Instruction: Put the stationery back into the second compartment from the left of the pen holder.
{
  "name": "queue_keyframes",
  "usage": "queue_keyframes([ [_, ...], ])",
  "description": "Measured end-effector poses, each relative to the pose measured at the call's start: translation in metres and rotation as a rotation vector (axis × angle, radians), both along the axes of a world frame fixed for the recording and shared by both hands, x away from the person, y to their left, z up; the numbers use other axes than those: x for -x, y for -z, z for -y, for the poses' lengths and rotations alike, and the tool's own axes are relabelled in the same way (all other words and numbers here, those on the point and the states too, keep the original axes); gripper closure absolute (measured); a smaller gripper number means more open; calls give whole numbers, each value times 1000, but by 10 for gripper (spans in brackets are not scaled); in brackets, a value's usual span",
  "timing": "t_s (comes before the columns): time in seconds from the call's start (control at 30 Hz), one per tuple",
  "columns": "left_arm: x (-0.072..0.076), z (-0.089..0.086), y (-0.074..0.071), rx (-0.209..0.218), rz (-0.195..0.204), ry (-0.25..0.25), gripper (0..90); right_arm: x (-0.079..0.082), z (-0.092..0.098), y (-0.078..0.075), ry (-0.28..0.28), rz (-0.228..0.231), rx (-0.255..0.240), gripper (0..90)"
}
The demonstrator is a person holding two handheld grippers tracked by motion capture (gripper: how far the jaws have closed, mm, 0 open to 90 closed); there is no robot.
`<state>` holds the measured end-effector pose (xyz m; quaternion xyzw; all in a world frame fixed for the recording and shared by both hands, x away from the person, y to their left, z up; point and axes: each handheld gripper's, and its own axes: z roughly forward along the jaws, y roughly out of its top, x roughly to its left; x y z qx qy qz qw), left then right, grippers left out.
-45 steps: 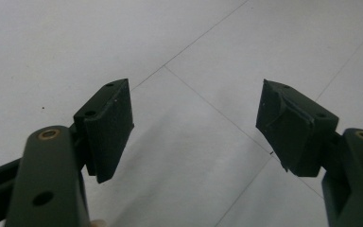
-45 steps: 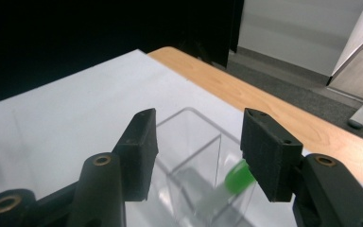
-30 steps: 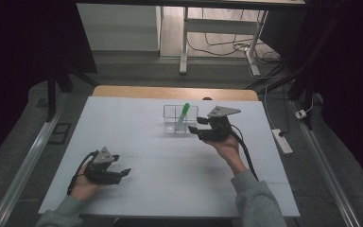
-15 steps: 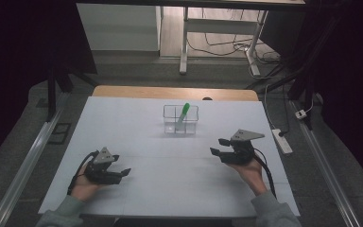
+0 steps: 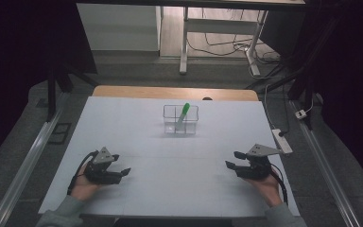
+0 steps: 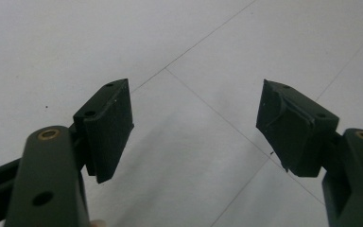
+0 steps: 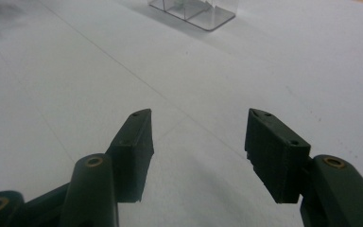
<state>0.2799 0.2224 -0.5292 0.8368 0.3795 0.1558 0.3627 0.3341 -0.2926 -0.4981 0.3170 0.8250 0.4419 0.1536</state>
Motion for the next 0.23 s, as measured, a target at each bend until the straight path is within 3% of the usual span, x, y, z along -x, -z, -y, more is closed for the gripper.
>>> queue_keyframes([
  [0.23, 0, 0, 0, 1, 0, 0, 269, 0, 1, -2, 6, 10, 4, 418],
])
